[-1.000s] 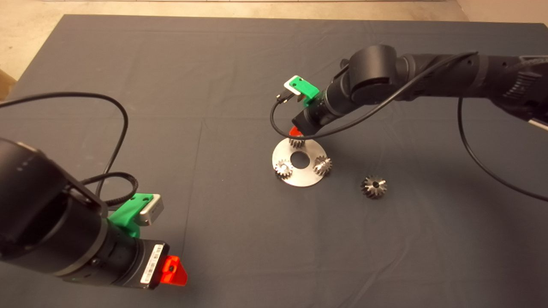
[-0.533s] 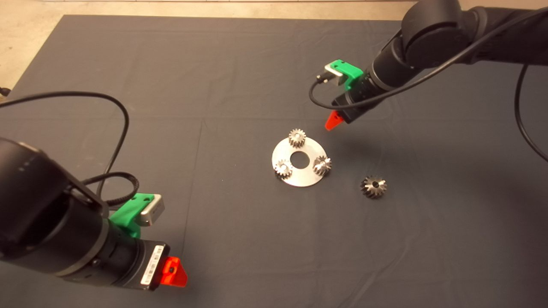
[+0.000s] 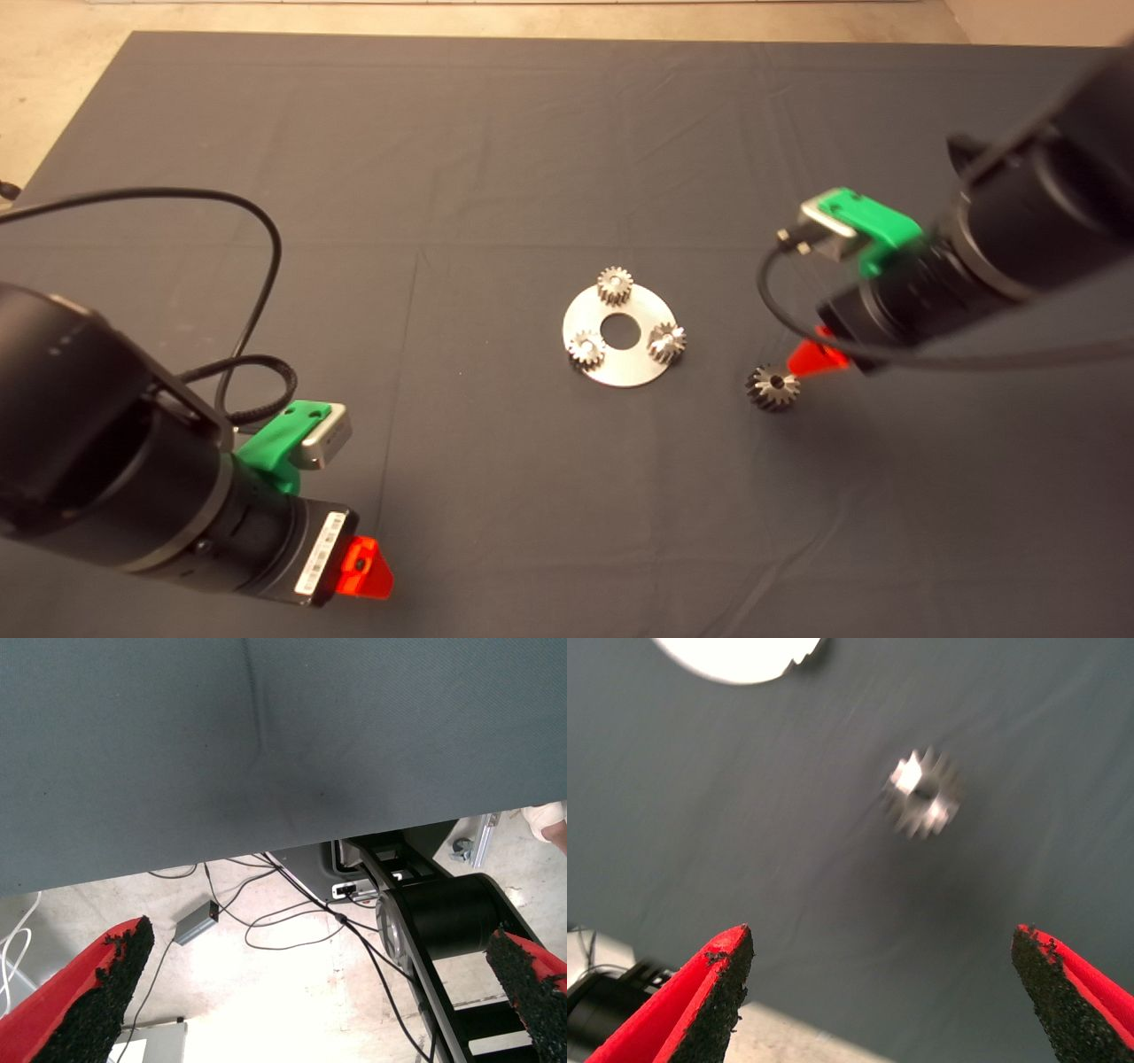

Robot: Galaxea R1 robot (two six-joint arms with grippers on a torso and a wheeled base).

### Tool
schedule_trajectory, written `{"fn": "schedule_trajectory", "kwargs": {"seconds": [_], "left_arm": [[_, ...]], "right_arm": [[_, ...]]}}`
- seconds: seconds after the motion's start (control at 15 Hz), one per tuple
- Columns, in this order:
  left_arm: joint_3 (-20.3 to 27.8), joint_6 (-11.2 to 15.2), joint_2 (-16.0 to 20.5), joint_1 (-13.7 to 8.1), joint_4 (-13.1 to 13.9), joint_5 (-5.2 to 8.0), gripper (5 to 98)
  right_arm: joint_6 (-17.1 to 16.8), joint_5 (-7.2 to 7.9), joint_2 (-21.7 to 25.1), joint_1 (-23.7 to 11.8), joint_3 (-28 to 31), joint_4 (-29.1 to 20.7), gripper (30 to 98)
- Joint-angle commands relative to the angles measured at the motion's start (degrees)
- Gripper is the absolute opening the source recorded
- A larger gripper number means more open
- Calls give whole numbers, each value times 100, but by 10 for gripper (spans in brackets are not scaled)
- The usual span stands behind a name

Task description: Remove an incorrectly installed larger gear and replace it with the correct smaller gear

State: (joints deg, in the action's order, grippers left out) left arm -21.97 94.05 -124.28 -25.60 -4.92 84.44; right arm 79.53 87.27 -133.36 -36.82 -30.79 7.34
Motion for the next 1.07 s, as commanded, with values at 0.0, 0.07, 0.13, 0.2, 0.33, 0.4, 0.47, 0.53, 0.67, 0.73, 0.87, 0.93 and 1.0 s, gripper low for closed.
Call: {"fn": "schedule_trajectory", "kwargs": {"seconds": [0.0,0.07,0.13,0.2,0.33,0.4,0.47,0.53,0.67,0.73,0.87,0.93,1.0], "left_arm": [[63,-18,-40,-86,88,-33,976],[63,-18,-31,-86,88,-42,976],[63,-18,-31,-86,88,-42,976],[68,-24,-13,-86,88,-42,976],[71,-19,-40,-86,88,-60,976],[71,-18,13,-86,88,-100,976],[71,-18,2,-86,89,-147,976],[71,-18,-21,-86,89,-165,976],[71,-18,54,-86,88,-174,976],[71,-27,3,-86,88,-174,976],[71,-36,13,-86,88,-174,976],[71,-36,13,-86,88,-182,976],[71,-36,4,-86,88,-174,976]], "right_arm": [[1020,546,600,-414,1024,-339,775],[1038,528,578,-405,1042,-339,775],[1081,450,569,-397,1060,-339,775],[1145,323,569,-396,1087,-348,775],[1319,203,560,-370,1111,-348,775],[1345,194,569,-353,1112,-348,775],[1345,186,558,-335,1112,-348,775],[1345,185,552,-335,1120,-348,775],[1345,192,543,-335,1112,-348,775],[1345,185,543,-335,1112,-339,775],[1345,194,551,-335,1112,-339,775],[1345,194,560,-335,1112,-339,775],[1345,194,543,-326,1112,-339,775]]}}
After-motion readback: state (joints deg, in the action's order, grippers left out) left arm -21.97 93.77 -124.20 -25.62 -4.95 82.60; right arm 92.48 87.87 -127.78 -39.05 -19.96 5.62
